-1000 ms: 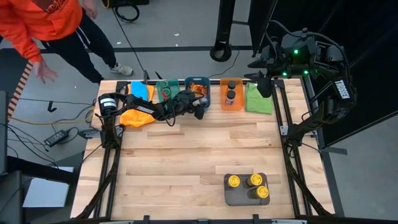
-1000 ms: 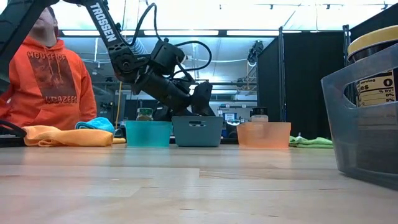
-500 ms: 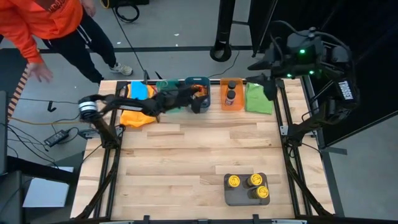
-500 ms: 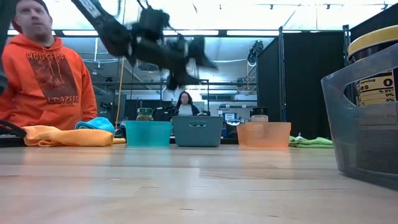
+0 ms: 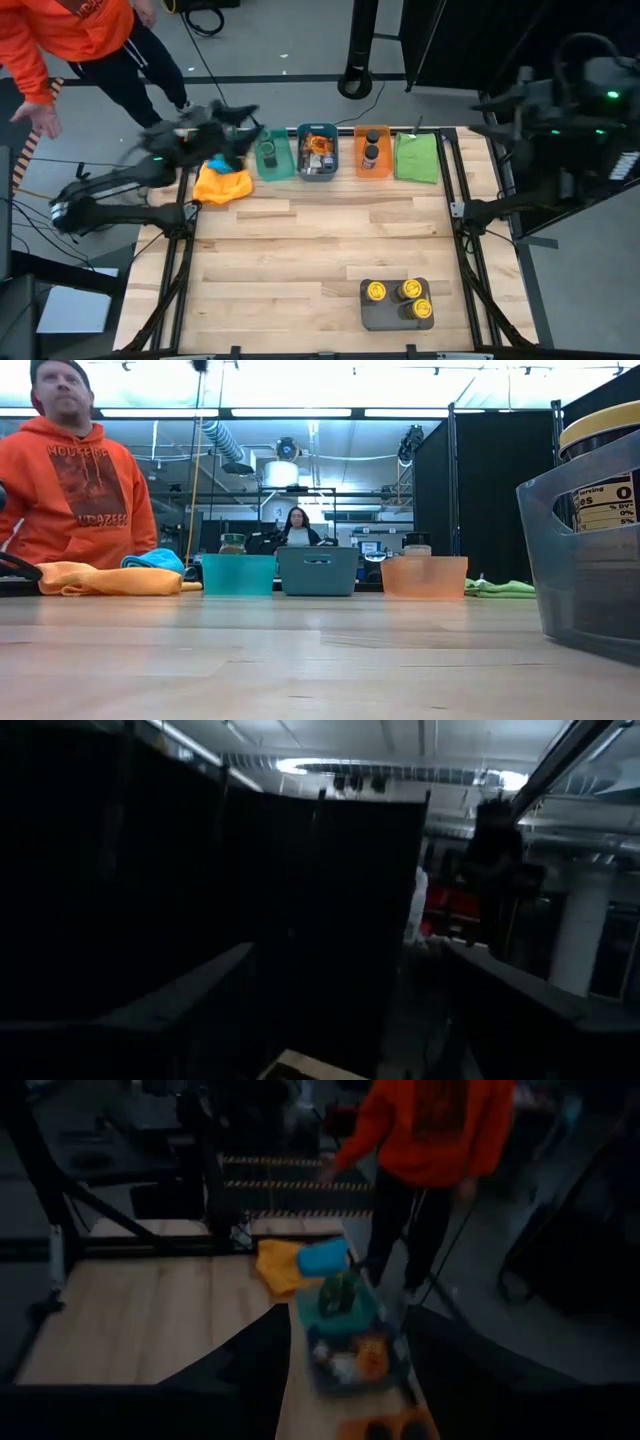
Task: Sort spices by type
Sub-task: Return to Home Position
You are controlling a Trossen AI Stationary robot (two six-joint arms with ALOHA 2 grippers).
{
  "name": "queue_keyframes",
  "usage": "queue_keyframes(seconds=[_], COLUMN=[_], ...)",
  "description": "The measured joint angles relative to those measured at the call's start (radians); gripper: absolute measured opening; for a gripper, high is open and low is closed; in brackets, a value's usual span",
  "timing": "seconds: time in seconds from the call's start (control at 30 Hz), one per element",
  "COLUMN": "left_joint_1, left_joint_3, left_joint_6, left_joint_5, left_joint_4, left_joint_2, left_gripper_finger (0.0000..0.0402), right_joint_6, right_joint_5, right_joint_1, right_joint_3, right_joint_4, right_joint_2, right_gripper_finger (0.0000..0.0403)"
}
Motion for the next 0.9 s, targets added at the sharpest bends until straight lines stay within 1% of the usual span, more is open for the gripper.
queue_keyframes(seconds=[0.07,0.1,0.2,0.27,0.33,0.4,0.47,0.53,0.63,0.73,0.9], left_joint_1=[0.000,0.000,0.000,0.000,0.000,0.000,0.000,0.000,0.000,0.000,0.000], left_joint_3=[0.000,0.000,0.001,0.001,0.001,0.000,0.000,0.001,0.000,-0.013,-0.092], left_joint_6=[0.025,0.027,0.019,0.008,-0.026,-0.059,-0.075,-0.076,-0.076,-0.082,-0.107], left_joint_5=[-0.008,-0.028,-0.102,-0.122,-0.135,-0.137,-0.140,-0.140,-0.142,-0.154,-0.152], left_joint_4=[-0.095,-0.144,-0.318,-0.456,-0.565,-0.632,-0.688,-0.736,-0.802,-0.811,-0.813], left_joint_2=[-0.108,-0.161,-0.295,-0.377,-0.447,-0.509,-0.560,-0.600,-0.652,-0.693,-0.761], left_gripper_finger=[0.0321,0.0321,0.0321,0.0321,0.0321,0.0321,0.0321,0.0321,0.0321,0.0321,0.0321], right_joint_6=[0.057,0.069,0.064,0.046,0.045,0.059,0.059,0.051,0.066,0.095,0.195], right_joint_5=[0.006,0.008,0.012,0.006,-0.034,-0.104,-0.165,-0.202,-0.214,-0.218,-0.234], right_joint_1=[0.000,0.000,0.000,0.001,0.001,0.001,0.001,0.001,0.001,0.001,0.001], right_joint_3=[0.000,0.000,-0.019,-0.051,-0.101,-0.175,-0.277,-0.401,-0.608,-0.822,-1.126], right_joint_4=[-0.046,-0.053,-0.041,-0.025,-0.009,0.042,0.139,0.241,0.386,0.547,0.781], right_joint_2=[-0.036,-0.051,-0.092,-0.123,-0.162,-0.212,-0.270,-0.332,-0.436,-0.547,-0.705], right_gripper_finger=[0.0208,0.0208,0.0207,0.0207,0.0206,0.0206,0.0206,0.0206,0.0206,0.0206,0.0206])
